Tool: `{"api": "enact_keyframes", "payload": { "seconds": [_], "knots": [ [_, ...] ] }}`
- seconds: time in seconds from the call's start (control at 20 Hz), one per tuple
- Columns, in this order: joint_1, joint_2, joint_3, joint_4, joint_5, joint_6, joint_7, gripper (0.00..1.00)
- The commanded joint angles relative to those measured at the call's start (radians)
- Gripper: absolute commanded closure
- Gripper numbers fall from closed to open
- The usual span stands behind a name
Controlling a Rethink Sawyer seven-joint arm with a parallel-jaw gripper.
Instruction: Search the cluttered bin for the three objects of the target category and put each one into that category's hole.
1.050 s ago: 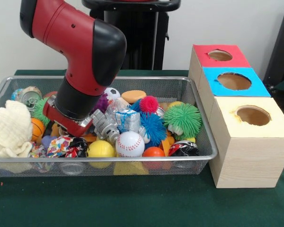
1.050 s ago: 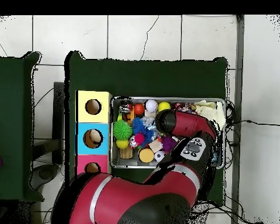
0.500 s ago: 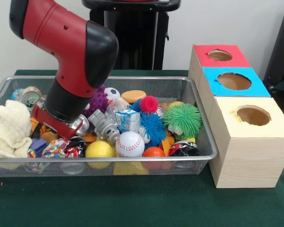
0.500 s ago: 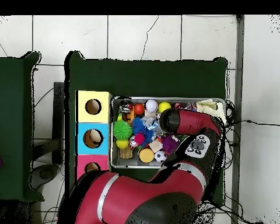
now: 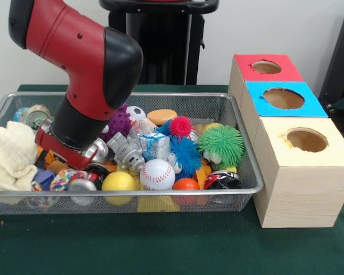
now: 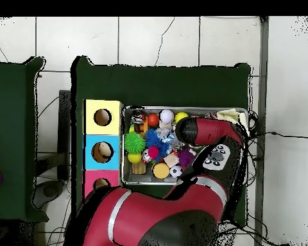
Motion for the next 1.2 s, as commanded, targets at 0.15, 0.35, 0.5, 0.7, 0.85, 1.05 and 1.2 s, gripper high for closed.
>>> {"api": "enact_keyframes", "payload": {
  "seconds": [0.15, 0.35, 0.5, 0.7, 0.85, 1.05, 1.2],
  "knots": [
    [-0.011, 0.052, 0.154, -0.207, -0.002, -0.039, 0.025, 0.0],
    [0.002, 0.07, 0.131, -0.261, 0.021, 0.098, 0.035, 0.0],
    [-0.001, 0.081, 0.127, -0.33, 0.033, 0.293, -0.003, 0.0],
    [-0.005, 0.096, 0.12, -0.389, 0.03, 0.399, -0.004, 0.0],
    [-0.004, 0.092, 0.118, -0.409, 0.021, 0.453, -0.009, 0.0],
    [-0.007, 0.058, 0.129, -0.396, 0.015, 0.497, -0.033, 0.0],
    [-0.009, 0.038, 0.134, -0.382, 0.011, 0.507, -0.043, 0.0]
  ]
}}
